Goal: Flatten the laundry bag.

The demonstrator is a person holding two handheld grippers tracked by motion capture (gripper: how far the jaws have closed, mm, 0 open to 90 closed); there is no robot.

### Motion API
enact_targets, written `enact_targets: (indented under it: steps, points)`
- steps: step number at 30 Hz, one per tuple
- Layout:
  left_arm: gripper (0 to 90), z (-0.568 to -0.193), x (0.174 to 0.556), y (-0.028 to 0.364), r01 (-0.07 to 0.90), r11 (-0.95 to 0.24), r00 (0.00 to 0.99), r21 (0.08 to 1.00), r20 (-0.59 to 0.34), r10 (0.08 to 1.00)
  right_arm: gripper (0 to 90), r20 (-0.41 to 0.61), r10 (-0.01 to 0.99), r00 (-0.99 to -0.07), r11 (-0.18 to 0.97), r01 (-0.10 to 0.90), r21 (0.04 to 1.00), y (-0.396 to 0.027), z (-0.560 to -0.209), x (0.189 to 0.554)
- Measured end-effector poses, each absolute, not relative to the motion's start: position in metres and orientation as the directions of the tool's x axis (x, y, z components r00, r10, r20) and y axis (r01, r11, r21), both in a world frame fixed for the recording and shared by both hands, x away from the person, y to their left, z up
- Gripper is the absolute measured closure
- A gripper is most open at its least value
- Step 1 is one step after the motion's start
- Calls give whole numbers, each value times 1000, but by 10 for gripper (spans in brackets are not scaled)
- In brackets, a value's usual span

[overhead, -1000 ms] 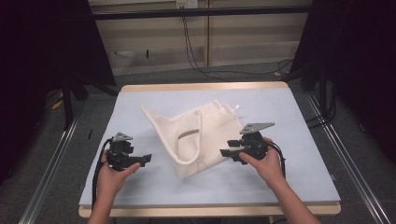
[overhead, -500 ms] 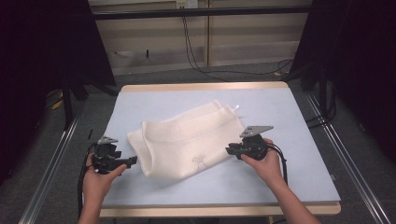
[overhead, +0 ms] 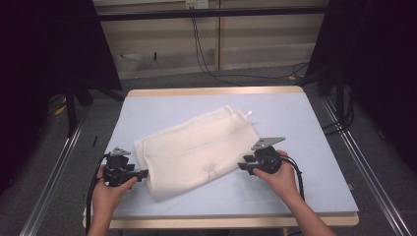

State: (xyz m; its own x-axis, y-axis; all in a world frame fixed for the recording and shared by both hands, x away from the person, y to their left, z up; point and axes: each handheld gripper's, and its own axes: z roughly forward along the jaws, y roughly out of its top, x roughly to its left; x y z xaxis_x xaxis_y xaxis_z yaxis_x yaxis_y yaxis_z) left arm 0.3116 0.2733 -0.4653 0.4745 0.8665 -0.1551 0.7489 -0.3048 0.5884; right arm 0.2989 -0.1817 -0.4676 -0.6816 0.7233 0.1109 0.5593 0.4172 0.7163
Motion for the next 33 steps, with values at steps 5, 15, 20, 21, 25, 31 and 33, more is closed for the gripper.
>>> enact_targets:
  steps: [5, 15, 20, 21, 25, 31, 33]
  points:
    - [443, -466, 312, 272, 748, -301, 476, 592, -162, 864, 570, 62, 734, -677, 451, 554, 700, -176, -475, 301]
    - [840, -467, 321, 262, 761, -282, 467, 583, -191, 864, 820, -13, 745, -667, 484, 527, 698, -167, -475, 316]
    - [873, -467, 338, 258, 755, -264, 440, 601, -164, 883, 900, -33, 752, -659, 481, 513, 711, -165, -476, 331]
    - [873, -467, 338, 258, 755, -264, 440, 601, -164, 883, 900, -33, 752, -659, 481, 513, 711, -165, -476, 331]
    - [872, -470, 355, 261, 758, -218, 413, 615, -194, 890, 900, -43, 763, -645, 480, 521, 706, -162, -475, 346]
    - [866, -469, 366, 259, 767, -204, 402, 608, -208, 892, 900, -40, 784, -620, 459, 534, 710, -161, -477, 357]
    - [846, -468, 365, 262, 771, -195, 400, 606, -222, 889, 900, -37, 784, -619, 453, 530, 717, -162, -476, 357]
